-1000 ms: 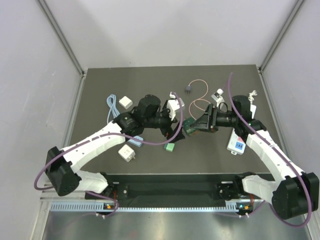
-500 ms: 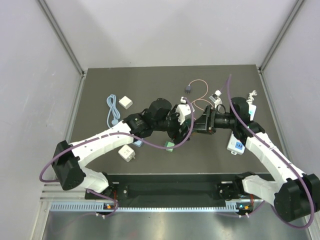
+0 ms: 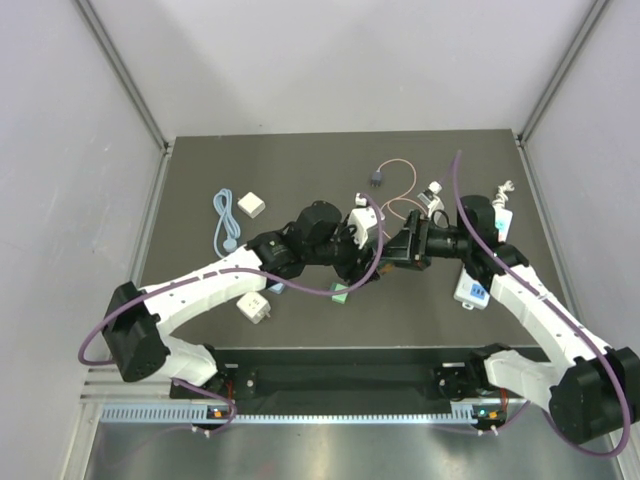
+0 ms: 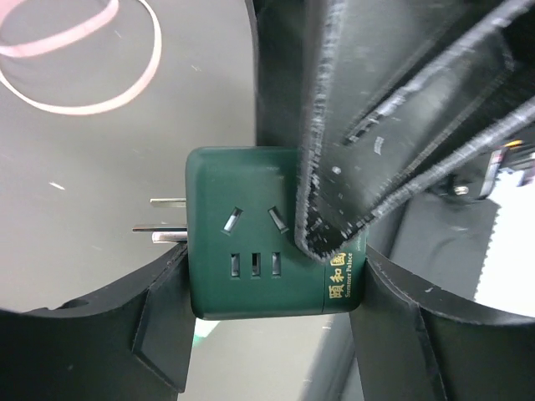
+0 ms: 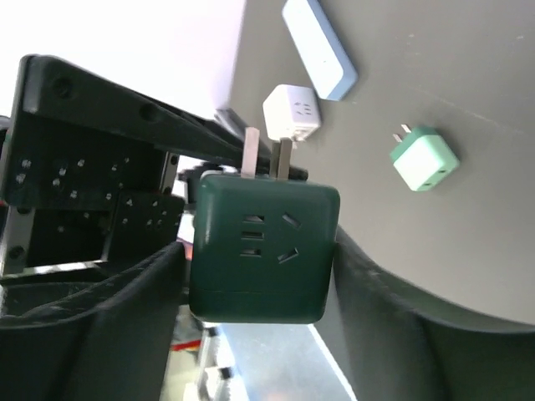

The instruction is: Insert the plug

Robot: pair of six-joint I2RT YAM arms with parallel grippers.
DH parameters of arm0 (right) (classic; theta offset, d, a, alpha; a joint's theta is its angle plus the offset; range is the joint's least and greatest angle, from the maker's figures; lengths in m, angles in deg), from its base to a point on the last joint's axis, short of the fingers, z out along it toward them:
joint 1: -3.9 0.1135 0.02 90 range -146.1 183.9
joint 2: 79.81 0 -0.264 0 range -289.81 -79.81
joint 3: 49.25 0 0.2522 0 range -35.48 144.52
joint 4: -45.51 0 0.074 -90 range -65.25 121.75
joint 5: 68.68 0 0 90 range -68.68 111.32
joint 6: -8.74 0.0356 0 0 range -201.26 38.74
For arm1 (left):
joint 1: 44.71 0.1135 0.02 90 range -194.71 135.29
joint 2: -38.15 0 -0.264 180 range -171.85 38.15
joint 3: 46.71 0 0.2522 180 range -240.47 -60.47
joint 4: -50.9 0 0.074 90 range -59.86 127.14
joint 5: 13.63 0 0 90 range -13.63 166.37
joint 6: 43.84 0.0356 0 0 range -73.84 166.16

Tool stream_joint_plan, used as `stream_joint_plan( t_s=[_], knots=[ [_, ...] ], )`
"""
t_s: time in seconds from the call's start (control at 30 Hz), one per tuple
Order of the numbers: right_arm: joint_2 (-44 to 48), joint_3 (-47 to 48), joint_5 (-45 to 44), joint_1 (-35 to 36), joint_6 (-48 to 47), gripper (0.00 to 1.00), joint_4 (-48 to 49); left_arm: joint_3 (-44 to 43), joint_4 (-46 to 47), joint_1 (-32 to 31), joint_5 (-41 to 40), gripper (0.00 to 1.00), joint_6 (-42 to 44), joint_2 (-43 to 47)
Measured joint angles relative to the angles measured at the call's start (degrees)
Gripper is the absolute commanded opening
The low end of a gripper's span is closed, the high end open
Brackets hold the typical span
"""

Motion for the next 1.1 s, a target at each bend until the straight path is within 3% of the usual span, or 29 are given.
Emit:
stream_joint_plan(
  t_s=[0.17, 0.33, 0.5, 0.67, 0.8, 1.1],
  knots=[
    [0.07, 2.64, -2.38, 0.44, -5.68, 0.90, -3.93, 1.25, 0.48, 0.09, 2.12, 0.00, -7.96, 0.02],
    [1.29, 7.32, -5.92, 0.37, -11.50, 0.99, -8.11, 1.79, 0.87, 0.76, 5.03, 0.00, -14.78, 0.26],
    [3.15, 13.20, -12.11, 0.28, -19.47, 1.00, -13.94, 2.51, 0.98, 4.09, 9.62, 0.00, -21.57, 1.60],
    [8.81, 14.45, -17.94, 0.28, -27.61, 1.00, -15.13, 4.26, 3.56, 12.46, 15.26, 0.00, -31.63, 3.37],
    [13.77, 11.15, -21.53, 1.81, -32.85, 1.00, -10.71, 5.88, 6.34, 18.08, 18.60, 0.00, -39.98, 3.74],
    [15.72, 1.84, -33.24, 16.59, -44.92, 1.00, 3.85, 5.88, 9.31, 18.82, 23.82, 0.00, -51.98, 2.95]
  ],
)
